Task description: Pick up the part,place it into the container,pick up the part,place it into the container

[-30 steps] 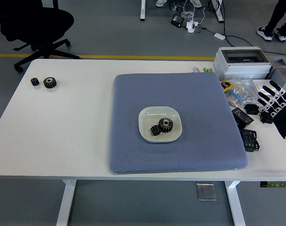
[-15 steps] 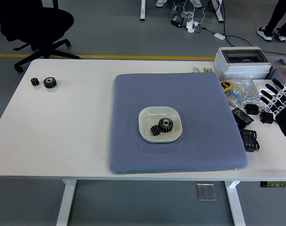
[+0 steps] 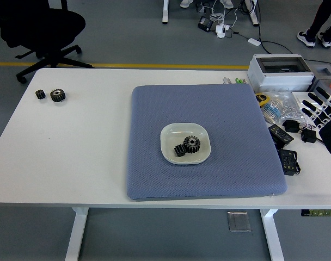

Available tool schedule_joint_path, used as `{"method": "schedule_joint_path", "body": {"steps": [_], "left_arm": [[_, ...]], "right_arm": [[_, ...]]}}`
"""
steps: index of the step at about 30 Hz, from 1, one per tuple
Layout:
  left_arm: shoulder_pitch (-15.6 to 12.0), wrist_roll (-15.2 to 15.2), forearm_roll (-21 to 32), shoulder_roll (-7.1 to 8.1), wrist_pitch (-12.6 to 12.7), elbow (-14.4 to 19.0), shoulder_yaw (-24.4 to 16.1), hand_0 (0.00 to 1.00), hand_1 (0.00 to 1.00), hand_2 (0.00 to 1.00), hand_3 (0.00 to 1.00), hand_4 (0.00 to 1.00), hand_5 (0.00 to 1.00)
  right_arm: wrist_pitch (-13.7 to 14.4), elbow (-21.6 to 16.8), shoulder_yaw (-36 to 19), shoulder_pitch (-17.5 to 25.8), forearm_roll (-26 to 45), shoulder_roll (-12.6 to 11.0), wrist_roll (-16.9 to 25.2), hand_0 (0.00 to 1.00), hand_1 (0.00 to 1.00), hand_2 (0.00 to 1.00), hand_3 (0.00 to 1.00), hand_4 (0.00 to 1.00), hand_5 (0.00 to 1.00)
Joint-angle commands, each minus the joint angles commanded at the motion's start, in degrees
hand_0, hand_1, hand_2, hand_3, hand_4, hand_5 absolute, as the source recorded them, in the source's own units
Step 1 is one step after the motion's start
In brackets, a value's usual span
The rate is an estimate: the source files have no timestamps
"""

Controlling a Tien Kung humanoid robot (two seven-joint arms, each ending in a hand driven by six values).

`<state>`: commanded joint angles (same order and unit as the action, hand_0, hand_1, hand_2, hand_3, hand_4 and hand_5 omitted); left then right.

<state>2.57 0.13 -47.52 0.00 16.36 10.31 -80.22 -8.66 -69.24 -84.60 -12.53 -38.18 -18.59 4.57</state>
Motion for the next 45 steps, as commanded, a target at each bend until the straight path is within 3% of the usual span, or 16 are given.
{"method": "schedule_joint_path", "body": {"steps": [45], "left_arm": [[0.13,-0.14,0.78,0.0,0.27,0.0,0.09,0.688,0.699,0.777,0.67,0.767,0.663]], "right_arm": [[0.5,0.01,0.7,-0.42,0.08,-0.52,-0.69,0.95,0.843,0.87,0.883,0.998,0.998]]}}
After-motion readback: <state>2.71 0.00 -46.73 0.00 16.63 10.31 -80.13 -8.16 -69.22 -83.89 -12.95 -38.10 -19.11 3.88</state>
